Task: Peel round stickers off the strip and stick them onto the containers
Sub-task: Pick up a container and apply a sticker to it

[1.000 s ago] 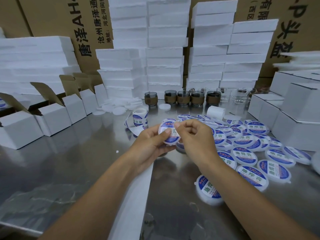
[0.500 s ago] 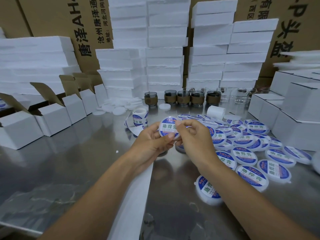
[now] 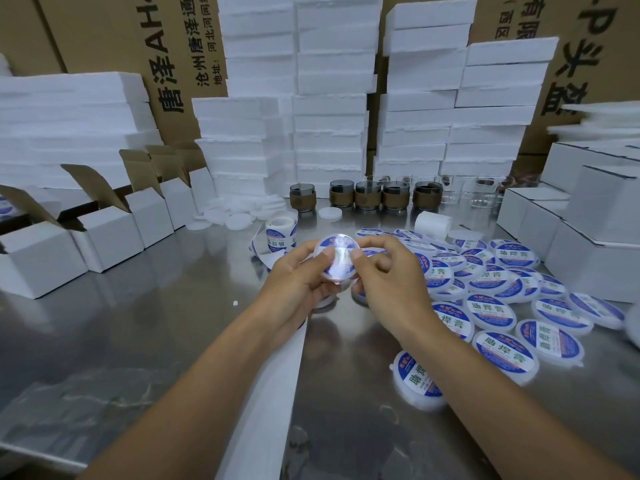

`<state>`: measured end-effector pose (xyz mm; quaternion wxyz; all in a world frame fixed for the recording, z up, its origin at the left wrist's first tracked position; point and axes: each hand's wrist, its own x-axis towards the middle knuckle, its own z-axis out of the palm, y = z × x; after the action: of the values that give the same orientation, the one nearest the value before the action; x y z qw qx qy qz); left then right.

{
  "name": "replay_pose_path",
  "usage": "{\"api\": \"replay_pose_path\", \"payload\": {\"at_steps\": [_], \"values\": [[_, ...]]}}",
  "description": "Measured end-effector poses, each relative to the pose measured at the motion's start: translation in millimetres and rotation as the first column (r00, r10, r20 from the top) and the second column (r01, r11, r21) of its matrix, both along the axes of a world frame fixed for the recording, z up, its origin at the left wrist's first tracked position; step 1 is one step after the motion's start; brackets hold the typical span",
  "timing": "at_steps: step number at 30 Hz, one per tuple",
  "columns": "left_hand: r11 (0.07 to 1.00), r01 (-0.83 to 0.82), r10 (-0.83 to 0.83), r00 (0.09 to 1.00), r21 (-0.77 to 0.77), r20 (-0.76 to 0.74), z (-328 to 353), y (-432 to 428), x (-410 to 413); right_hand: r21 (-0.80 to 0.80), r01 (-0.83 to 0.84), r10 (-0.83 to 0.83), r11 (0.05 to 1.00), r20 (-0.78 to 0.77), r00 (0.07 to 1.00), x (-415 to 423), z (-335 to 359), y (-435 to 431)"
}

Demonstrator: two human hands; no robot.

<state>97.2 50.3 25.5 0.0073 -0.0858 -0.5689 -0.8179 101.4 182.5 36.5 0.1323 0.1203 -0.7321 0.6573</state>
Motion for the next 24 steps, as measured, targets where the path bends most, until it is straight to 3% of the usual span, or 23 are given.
{"api": "replay_pose_path", "payload": {"at_steps": [11,16,21,24], "values": [[0.994,-0.109,0.109,0.994,-0.025,-0.009,0.6,-2.4,-3.2,0.173,-0.151,0.163,0.973,-0.058,0.985,5.1,-0.6,-2.8],[0.994,-0.104,0.103,0.994,-0.016,-0.027,0.1,-1.3,-4.8,0.15,-0.117,0.129,0.982,-0.079,0.988,-2.7,-1.2,0.6],[0.984,-0.172,0.171,0.985,0.049,0.013,2.1,-4.9,-6.9,0.145,0.175,-0.16,0.974,-0.111,0.981,-18.7,-0.2,22.7],[0.971,-0.222,0.22,0.975,0.091,0.032,3.6,-7.3,-7.3,0.265,0.337,-0.315,0.904,-0.122,0.941,-24.5,-4.4,38.6]]}}
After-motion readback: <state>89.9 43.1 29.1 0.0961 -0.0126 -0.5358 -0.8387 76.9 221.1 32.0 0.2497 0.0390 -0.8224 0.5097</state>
